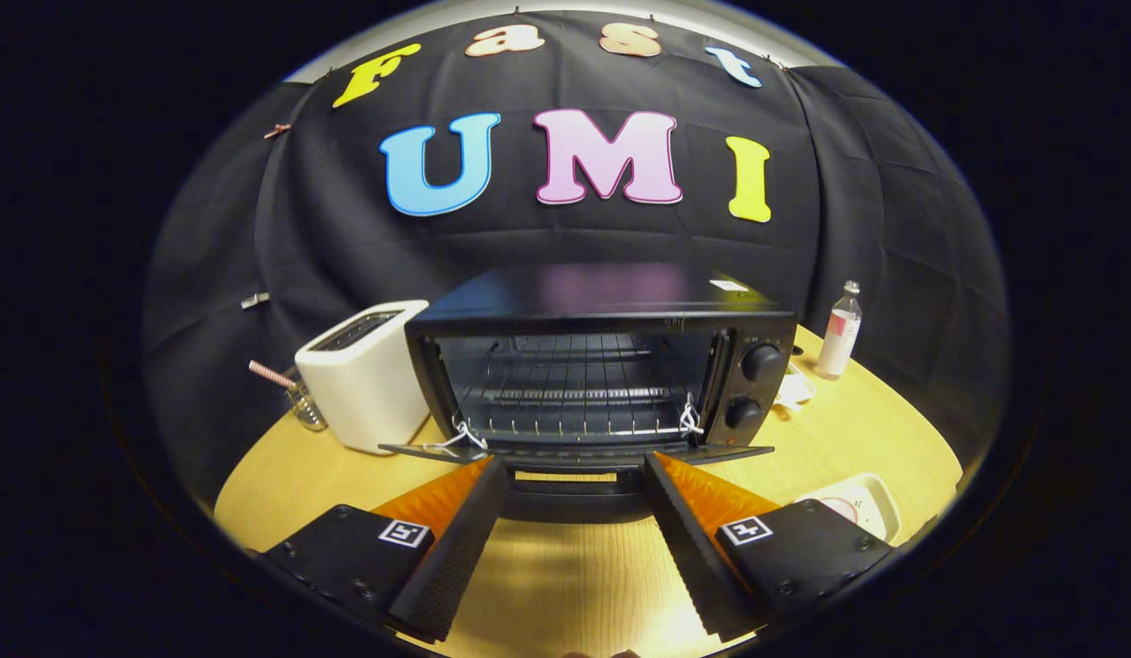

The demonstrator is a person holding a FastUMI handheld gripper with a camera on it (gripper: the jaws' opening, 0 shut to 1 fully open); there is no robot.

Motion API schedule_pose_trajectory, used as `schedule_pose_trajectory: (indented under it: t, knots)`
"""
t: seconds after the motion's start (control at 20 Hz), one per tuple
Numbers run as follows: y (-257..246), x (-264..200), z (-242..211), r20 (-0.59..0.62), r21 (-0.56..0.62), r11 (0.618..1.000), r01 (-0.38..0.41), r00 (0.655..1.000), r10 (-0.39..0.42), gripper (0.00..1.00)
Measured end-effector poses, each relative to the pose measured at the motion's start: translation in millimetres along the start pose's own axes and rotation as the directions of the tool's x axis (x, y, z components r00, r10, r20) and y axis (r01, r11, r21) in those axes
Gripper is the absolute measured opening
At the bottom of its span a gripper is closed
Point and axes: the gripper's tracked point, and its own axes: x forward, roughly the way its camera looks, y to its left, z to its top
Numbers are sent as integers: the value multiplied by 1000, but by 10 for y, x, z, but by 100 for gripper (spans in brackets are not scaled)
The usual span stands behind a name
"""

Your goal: Open the toaster oven, put the food inside, and close the toaster oven door.

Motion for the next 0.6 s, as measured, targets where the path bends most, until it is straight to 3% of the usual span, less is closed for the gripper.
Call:
schedule_pose_trajectory:
  t: [0.3, 0.6]
  knots:
    - [-45, -53, -610, -147, -3, 1000, -28, 989, 27, 99]
    - [-229, -348, -469, -143, -28, 996, -89, 986, 84, 99]
